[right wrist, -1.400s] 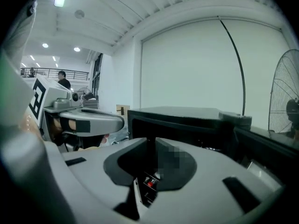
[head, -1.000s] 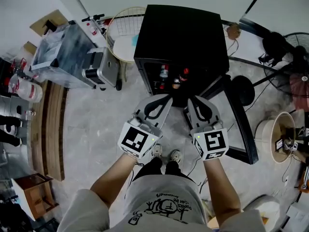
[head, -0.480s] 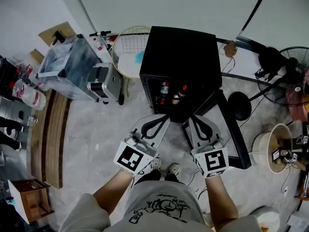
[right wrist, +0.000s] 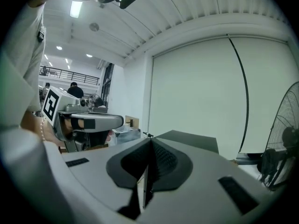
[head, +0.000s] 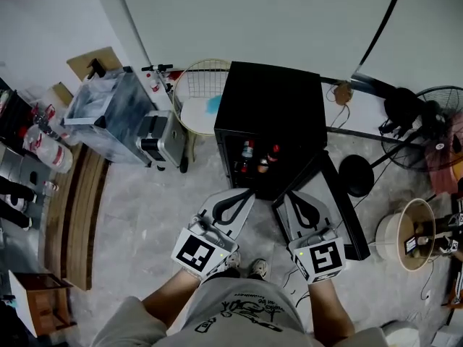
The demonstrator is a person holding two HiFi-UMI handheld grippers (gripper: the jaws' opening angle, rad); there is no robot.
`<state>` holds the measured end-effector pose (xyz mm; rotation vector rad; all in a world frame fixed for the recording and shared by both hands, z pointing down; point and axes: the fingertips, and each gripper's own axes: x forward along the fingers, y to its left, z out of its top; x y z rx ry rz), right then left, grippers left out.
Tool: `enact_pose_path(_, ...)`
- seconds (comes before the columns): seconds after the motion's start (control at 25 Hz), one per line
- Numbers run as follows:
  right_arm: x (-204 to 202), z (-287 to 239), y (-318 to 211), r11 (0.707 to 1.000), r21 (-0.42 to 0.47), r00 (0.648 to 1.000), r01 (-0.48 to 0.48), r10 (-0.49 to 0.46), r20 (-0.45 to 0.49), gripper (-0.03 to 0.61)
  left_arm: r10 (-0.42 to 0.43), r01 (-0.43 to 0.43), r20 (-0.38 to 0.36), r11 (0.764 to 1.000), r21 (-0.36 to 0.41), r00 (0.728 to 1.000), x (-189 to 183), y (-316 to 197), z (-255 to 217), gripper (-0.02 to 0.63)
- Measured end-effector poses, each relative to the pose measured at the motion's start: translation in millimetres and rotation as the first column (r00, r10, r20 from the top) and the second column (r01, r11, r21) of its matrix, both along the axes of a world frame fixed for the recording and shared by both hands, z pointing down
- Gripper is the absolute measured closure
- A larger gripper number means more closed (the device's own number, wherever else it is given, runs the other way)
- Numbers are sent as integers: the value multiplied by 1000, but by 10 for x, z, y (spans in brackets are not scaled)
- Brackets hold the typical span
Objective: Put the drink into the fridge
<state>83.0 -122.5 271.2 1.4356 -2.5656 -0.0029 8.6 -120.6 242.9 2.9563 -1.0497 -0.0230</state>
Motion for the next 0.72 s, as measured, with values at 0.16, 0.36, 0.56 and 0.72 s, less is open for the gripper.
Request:
enact_pose_path(0.16, -25, -95, 94, 1000, 4, 1000, 12, -12, 7, 571, 3, -3, 3, 1000, 1, 1000, -4, 103, -59, 592)
enact_pose_path(0.36, -53, -230, 184, 999, 17, 999, 37, -37, 13, 571, -8, 8, -4, 1000, 5, 1000, -55, 179, -105, 592)
enact_pose_path(0.56, -68, -358, 285, 998, 37, 999, 42, -42, 6, 571, -16, 16, 4, 1000, 11, 1000, -142, 283, -157, 592)
enact_pose_path(0.72, -61, -417, 328, 998, 31, 999, 47, -47, 16, 571, -15, 15, 5, 1000, 6, 1000, -167, 315, -204, 592)
